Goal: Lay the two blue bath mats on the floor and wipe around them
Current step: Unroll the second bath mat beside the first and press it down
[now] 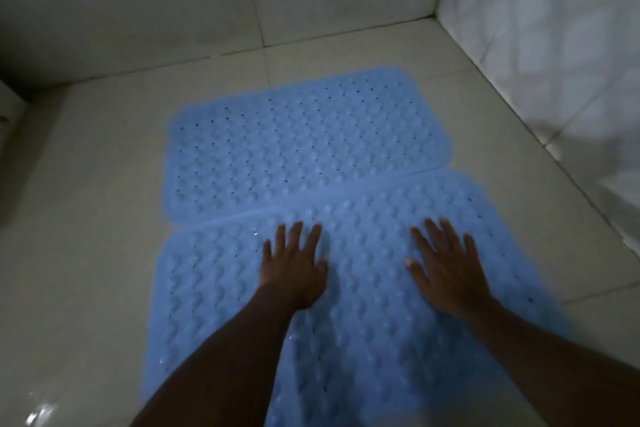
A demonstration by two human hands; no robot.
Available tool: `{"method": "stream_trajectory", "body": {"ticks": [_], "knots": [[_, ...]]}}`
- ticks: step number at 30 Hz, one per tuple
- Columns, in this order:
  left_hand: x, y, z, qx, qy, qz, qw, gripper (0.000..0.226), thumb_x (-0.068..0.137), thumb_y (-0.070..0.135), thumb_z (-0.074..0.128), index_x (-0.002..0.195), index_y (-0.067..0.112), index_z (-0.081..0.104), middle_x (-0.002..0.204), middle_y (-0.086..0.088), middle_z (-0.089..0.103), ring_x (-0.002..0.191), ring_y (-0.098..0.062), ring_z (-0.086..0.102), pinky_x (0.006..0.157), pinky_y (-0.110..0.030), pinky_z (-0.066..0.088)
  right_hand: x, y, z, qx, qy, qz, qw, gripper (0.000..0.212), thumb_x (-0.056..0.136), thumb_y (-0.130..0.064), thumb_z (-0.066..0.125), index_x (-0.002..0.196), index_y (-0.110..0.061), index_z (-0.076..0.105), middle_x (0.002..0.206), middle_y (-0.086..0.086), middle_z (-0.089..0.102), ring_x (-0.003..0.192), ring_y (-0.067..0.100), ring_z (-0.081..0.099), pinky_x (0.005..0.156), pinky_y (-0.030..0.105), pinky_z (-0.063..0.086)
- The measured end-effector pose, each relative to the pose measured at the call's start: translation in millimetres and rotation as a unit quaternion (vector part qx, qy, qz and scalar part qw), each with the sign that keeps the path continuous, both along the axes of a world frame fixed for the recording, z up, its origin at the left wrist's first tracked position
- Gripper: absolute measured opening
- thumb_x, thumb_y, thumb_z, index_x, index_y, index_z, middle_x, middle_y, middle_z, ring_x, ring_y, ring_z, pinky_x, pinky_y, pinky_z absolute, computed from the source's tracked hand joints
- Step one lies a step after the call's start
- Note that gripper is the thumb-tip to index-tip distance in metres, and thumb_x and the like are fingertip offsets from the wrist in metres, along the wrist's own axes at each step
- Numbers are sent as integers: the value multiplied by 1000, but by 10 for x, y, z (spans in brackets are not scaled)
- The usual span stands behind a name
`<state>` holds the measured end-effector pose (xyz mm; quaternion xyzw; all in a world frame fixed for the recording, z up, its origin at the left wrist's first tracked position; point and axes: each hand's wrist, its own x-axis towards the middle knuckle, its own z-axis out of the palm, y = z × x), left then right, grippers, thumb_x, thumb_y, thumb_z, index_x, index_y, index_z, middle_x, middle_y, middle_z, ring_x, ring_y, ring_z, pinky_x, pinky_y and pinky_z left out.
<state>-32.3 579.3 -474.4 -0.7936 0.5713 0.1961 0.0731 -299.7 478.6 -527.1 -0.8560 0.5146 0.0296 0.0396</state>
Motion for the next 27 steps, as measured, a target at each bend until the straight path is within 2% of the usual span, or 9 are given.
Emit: {"method": "stream_trajectory", "body": {"ticks": [2,6,10,13,15,17,18,23,27], "knots": [[-259,-216,43,-25,18,-11,999,68,103,52,27,161,36,-4,171,-2,-3,157,-32,-7,125,-52,2,-125,-133,92,-1,12,-12,1000,66,91,-55,34,146,-22,52,155,9,46,145,35,40,111,62,33],[-681,-625,34,-47,37,-28,998,67,104,50,29,162,36,-1,171,-2,-4,156,-33,-8,125,-53,0,-180,-494,153,-5,-11,-29,999,67,92,-58,31,147,-25,49,158,6,43,148,33,36,112,64,31],[-957,-948,-156,-62,33,-35,997,65,103,48,26,162,36,1,171,-2,-1,156,-34,-7,125,-54,0,-122,-911,120,13,-40,11,999,63,99,-58,31,156,-31,31,166,3,27,154,30,21,122,61,14],[-1099,-1151,-341,-53,27,-26,998,66,100,52,18,162,34,3,171,-4,3,156,-35,-2,125,-54,-2,-125,-1112,-63,-19,-41,40,998,60,101,-58,26,149,-29,46,156,5,47,147,30,39,115,59,29],[-1188,-1248,-496,-63,15,4,998,66,100,54,23,162,33,11,170,-5,14,156,-37,5,124,-55,-2,-117,-1180,-181,-23,-54,40,997,58,99,-56,31,147,-29,50,152,5,51,143,32,43,112,58,31],[-1230,-1282,-611,-110,7,43,993,67,97,56,33,159,33,28,164,-7,34,153,-40,20,120,-57,6,-114,-1169,-283,-51,-72,33,996,58,97,-54,40,150,-30,46,155,5,47,145,32,40,114,58,29],[-1233,-1281,-663,-128,-1,57,990,69,95,58,37,158,32,32,162,-8,37,153,-39,22,120,-58,9,-111,-1151,-300,-66,-88,34,993,60,95,-53,44,150,-30,45,157,4,44,147,31,38,115,59,28],[-1252,-1272,-715,-120,-11,93,988,79,88,59,47,159,27,30,163,-13,30,155,-35,14,122,-57,14,-110,-1190,-261,-41,-97,55,993,65,91,-48,49,152,-28,41,162,10,34,153,28,25,119,59,21],[-1224,-1287,-740,-130,-9,91,987,82,86,59,52,159,29,32,161,-15,34,155,-36,18,121,-59,18,-92,-1226,-227,1,-93,39,995,67,88,-49,52,151,-27,44,163,12,32,154,27,22,121,58,20]]}}
